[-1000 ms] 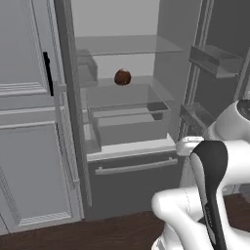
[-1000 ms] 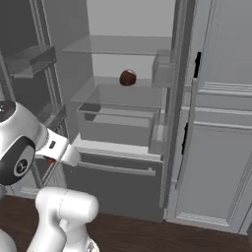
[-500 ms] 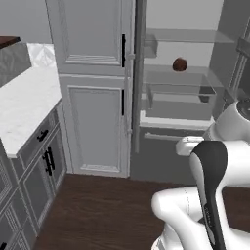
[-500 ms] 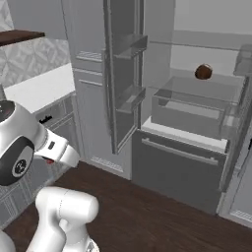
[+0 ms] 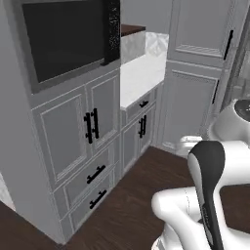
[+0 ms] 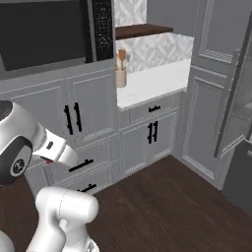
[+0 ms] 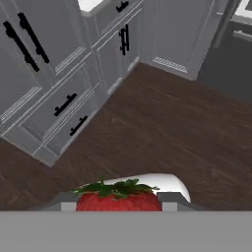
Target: Take the strawberry from the fridge and place it on top of the pancake, located on the dining counter.
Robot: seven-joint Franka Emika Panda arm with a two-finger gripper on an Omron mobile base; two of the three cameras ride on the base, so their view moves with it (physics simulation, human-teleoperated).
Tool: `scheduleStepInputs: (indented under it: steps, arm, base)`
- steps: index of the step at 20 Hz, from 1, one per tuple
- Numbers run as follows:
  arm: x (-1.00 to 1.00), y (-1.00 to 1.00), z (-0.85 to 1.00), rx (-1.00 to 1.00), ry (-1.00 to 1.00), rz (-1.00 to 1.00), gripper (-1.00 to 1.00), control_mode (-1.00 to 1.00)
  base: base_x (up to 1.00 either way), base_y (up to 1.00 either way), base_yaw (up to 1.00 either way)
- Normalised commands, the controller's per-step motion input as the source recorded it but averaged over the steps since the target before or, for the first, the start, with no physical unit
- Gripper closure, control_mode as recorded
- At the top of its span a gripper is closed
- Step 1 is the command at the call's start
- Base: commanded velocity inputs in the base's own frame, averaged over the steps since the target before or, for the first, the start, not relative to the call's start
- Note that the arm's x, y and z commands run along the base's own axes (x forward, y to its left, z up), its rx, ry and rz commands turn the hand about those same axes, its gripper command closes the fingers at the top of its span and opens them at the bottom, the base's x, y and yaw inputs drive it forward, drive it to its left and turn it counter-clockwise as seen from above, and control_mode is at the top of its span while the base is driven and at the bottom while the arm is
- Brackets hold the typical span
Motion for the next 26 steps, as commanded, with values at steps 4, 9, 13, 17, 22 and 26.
scheduleStepInputs:
  steps: [4, 9, 13, 17, 22, 26]
  arm:
    - [0.0, 0.0, 0.0, 0.0, 0.0, 0.0, 1.0, 1.0]
    - [0.0, 0.0, 0.0, 0.0, 0.0, 0.0, 1.0, 1.0]
    - [0.0, 0.0, 0.0, 0.0, 0.0, 0.0, 1.0, 1.0]
    - [0.0, 0.0, 0.0, 0.0, 0.0, 0.0, 1.0, 1.0]
    - [0.0, 0.0, 0.0, 0.0, 0.0, 0.0, 1.0, 1.0]
    - [0.0, 0.0, 0.0, 0.0, 0.0, 0.0, 1.0, 1.0]
  base:
    - [-0.58, 0.83, 0.71]
    - [-0.43, 0.94, 0.71]
    - [-0.34, 0.97, 0.67]
    - [-0.2, 1.0, 0.6]
    - [0.09, 0.72, 0.32]
    - [0.58, 0.24, 0.0]
